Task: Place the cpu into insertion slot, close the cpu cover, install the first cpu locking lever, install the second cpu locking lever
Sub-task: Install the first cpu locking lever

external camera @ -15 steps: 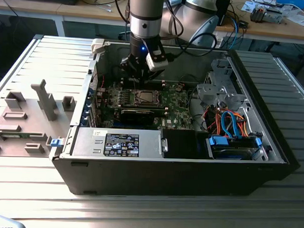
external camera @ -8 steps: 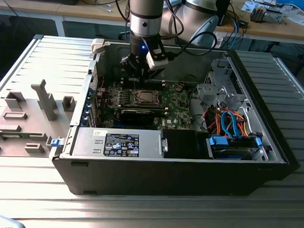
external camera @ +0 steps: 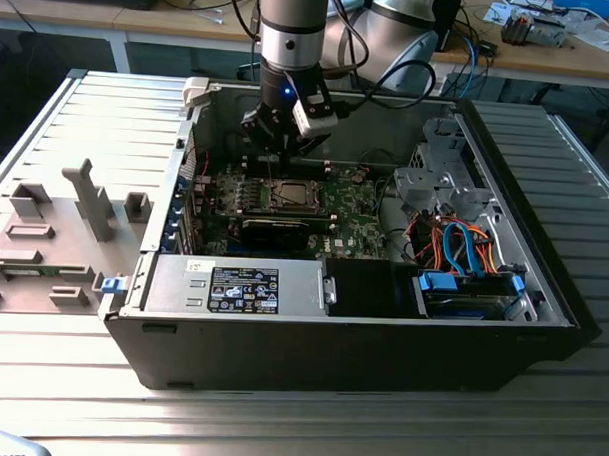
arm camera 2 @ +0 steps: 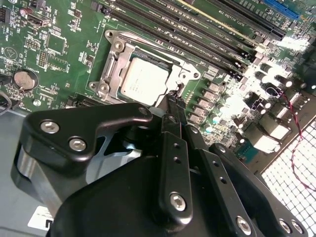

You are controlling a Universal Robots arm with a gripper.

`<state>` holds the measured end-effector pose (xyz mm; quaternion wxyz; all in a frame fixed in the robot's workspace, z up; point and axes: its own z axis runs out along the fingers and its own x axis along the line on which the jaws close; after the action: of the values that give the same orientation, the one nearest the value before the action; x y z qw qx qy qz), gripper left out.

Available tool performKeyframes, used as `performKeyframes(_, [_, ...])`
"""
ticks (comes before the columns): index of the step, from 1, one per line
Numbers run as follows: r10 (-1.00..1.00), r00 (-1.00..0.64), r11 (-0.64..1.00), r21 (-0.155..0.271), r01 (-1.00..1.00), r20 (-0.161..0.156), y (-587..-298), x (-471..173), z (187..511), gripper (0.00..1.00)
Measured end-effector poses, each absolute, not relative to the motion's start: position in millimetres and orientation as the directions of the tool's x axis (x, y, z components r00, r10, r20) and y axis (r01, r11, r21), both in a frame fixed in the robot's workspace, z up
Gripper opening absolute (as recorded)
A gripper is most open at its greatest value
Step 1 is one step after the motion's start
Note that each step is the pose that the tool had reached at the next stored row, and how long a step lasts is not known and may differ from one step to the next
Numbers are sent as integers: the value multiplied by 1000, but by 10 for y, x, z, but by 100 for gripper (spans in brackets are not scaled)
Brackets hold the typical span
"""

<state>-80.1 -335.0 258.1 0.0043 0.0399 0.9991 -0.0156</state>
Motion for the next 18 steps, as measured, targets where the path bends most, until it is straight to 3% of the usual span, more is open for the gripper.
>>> performKeyframes(18, [80,-997,996,-31,80,-10,-3350,-910,2606,11])
